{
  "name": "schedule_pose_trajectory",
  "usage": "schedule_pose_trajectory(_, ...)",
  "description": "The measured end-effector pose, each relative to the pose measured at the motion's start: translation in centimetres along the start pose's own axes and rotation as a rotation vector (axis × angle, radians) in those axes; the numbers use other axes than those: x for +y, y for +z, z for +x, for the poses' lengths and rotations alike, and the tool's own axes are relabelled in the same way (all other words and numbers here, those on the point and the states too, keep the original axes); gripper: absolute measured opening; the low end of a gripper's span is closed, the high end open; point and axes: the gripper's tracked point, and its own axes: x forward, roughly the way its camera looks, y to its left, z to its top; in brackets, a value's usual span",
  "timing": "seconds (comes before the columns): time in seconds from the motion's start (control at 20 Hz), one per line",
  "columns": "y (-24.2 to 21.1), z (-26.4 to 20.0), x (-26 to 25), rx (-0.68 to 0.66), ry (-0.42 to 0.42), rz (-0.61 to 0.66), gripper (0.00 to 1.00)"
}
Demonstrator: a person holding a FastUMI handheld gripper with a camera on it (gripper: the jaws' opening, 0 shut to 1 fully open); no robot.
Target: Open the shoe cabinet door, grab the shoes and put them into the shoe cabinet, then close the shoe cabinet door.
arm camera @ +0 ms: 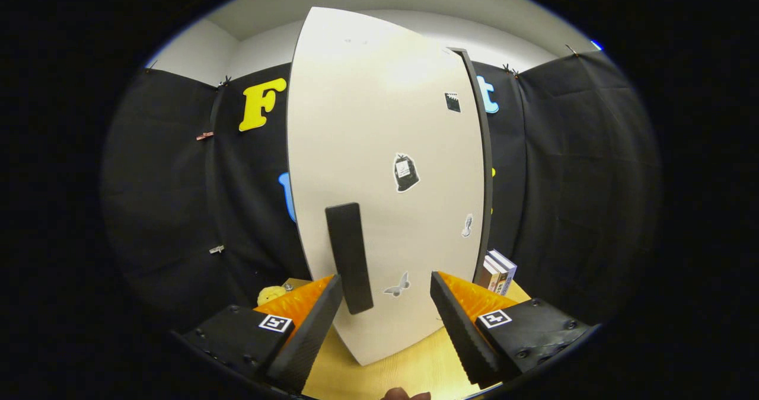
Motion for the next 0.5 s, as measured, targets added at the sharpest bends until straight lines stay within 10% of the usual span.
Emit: schedule_pose_trajectory(0.5,1.4,1.1,-5.3,-0.07,-0.088,-0.048,0.98)
